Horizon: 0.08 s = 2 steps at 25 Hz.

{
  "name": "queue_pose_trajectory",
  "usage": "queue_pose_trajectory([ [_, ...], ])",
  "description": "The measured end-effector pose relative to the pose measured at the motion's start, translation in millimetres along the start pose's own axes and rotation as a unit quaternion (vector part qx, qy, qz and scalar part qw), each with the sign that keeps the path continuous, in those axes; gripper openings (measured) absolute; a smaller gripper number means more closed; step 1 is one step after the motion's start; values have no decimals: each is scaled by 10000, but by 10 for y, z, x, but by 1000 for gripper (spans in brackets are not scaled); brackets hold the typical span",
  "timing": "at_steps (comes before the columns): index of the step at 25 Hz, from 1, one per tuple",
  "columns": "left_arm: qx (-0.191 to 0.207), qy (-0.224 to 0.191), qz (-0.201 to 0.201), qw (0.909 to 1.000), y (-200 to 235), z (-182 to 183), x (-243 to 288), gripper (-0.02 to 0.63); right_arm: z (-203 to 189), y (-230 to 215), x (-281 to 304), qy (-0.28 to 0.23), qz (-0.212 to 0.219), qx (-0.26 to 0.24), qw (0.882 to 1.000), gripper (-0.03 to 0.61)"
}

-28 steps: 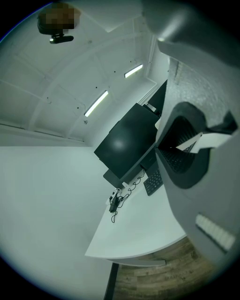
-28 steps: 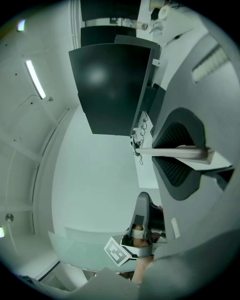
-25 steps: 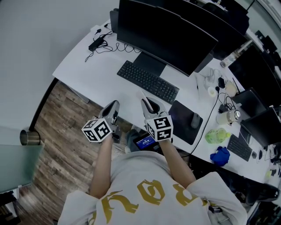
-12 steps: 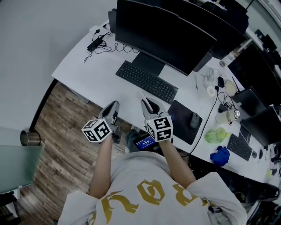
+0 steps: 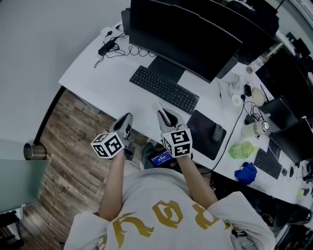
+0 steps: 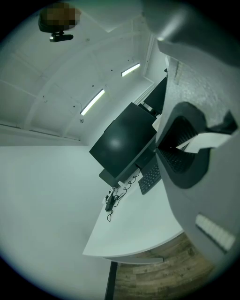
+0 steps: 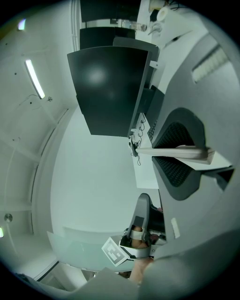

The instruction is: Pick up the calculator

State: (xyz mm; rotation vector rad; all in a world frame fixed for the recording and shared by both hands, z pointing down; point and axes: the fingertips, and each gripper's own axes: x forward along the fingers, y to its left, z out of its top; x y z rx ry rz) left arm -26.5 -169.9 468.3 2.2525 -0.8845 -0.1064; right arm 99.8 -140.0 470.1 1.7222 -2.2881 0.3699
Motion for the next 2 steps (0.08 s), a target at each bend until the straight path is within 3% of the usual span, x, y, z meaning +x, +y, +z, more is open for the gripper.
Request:
queue_pose_trajectory([
  [2, -12, 36, 22, 10000, 10, -34, -6, 2, -13, -9, 0, 12, 4, -4, 10000, 75],
])
